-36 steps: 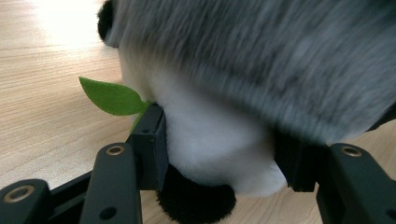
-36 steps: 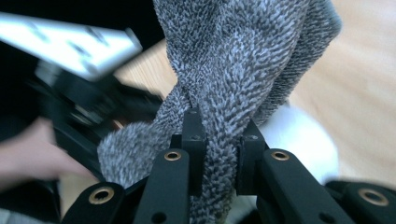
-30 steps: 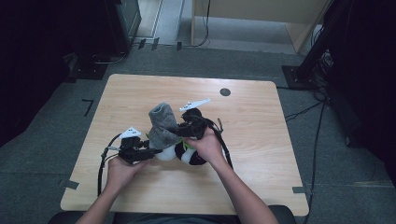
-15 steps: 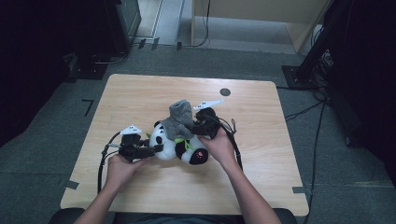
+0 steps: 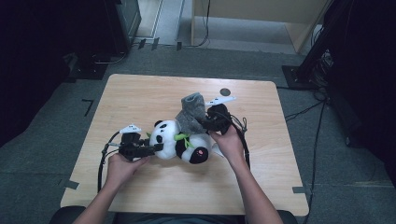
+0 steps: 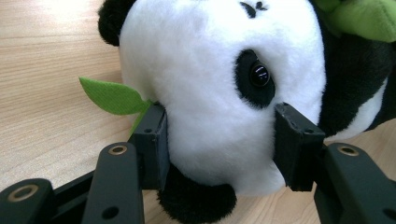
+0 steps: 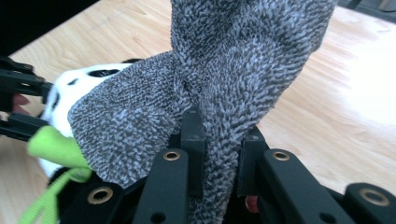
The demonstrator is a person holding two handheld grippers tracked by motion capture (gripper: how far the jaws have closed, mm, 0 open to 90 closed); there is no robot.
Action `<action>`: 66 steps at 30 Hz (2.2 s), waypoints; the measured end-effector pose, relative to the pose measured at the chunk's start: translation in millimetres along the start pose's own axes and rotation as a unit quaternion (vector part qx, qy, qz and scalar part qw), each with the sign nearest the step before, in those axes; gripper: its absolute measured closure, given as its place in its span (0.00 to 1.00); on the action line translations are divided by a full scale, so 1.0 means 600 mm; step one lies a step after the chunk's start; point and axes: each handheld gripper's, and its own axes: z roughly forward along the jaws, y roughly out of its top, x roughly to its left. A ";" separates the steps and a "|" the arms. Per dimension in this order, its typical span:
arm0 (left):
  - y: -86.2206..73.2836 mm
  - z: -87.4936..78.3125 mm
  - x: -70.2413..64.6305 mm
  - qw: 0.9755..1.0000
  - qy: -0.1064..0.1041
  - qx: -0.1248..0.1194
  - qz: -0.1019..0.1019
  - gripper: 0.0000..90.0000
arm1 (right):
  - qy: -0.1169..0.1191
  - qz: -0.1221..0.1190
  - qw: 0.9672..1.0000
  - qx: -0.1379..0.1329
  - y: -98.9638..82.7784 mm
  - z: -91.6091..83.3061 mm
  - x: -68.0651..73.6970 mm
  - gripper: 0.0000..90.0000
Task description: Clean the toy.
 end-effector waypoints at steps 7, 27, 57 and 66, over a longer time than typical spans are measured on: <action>-0.002 0.000 -0.001 1.000 0.002 -0.003 0.004 0.50 | -0.012 0.009 1.000 -0.012 0.002 -0.018 -0.013 0.88; 0.000 0.001 0.001 1.000 0.000 -0.002 -0.002 0.50 | 0.037 0.070 0.996 -0.043 -0.038 -0.053 -0.040 0.88; -0.001 0.002 0.002 1.000 0.002 -0.005 0.010 0.49 | -0.035 0.131 0.990 -0.034 -0.077 -0.092 -0.134 0.88; -0.005 0.002 0.000 1.000 0.005 -0.011 0.010 0.49 | 0.026 0.088 0.991 -0.093 -0.018 -0.140 -0.071 0.88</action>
